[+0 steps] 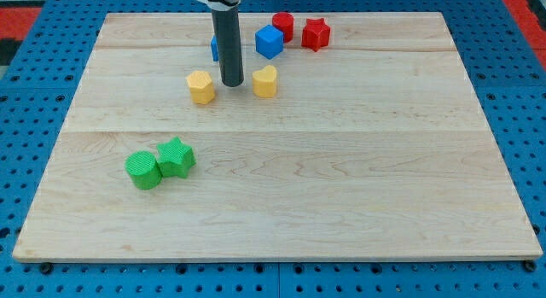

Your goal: Move the yellow heart right below the red circle

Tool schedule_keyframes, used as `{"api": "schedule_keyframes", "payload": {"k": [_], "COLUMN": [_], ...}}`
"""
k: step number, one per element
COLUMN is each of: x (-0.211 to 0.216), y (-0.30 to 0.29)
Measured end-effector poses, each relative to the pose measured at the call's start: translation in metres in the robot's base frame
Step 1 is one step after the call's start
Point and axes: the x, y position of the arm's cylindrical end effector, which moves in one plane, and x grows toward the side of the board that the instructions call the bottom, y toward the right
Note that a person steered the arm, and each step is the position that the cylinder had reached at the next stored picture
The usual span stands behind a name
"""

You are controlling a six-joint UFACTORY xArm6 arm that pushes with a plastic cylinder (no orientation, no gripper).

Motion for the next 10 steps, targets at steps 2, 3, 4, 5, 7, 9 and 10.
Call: {"api": "schedule_keyframes", "payload": {"k": [2,3,4,5,7,9,10], "x": [0.022,0.014,-0.020,-0.043,-0.043,-0.004,0.049], "y": [0.034,0.070,0.075,0.081,0.102,0.107,0.065]}}
